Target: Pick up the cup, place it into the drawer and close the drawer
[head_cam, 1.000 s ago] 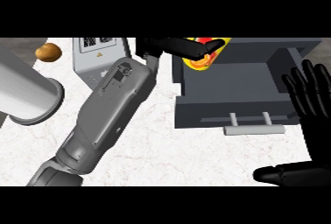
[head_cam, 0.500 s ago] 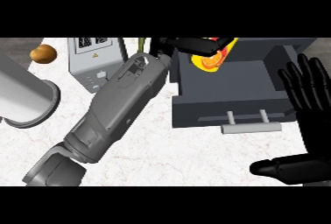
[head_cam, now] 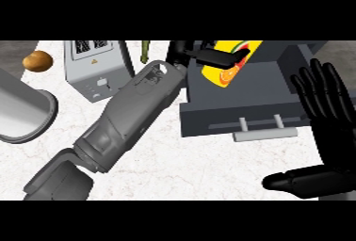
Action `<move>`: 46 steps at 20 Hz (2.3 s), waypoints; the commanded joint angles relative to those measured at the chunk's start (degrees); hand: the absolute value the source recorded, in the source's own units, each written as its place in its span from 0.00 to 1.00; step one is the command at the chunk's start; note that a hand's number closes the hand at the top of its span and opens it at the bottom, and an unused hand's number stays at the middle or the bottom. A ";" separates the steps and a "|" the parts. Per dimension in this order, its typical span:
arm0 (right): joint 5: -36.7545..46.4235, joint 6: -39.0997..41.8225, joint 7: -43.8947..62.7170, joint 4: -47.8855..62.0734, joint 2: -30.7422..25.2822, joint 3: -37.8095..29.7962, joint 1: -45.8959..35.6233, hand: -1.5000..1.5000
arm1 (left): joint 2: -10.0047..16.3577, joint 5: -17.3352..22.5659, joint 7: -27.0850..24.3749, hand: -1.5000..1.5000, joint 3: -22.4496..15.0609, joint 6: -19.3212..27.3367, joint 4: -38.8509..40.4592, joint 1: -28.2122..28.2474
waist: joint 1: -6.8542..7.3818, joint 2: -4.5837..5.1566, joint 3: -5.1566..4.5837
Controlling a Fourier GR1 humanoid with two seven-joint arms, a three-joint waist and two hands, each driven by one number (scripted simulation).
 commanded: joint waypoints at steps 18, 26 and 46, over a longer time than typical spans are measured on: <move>-8.26 2.70 1.88 -1.33 -0.29 -1.62 -0.57 0.00 | 0.00 10.35 -6.15 0.00 -5.98 0.51 -0.27 -0.69 | -0.31 0.04 -0.05; -11.94 6.87 2.53 -4.77 -3.57 -3.73 3.73 1.00 | 1.68 12.87 -3.26 0.00 -1.46 -3.14 -6.51 1.21 | 4.17 -1.25 -0.08; 10.35 11.73 0.32 -1.70 -10.41 1.28 6.60 1.00 | 24.40 15.27 4.36 0.00 2.67 -2.48 -50.75 40.49 | 6.59 -1.57 -0.09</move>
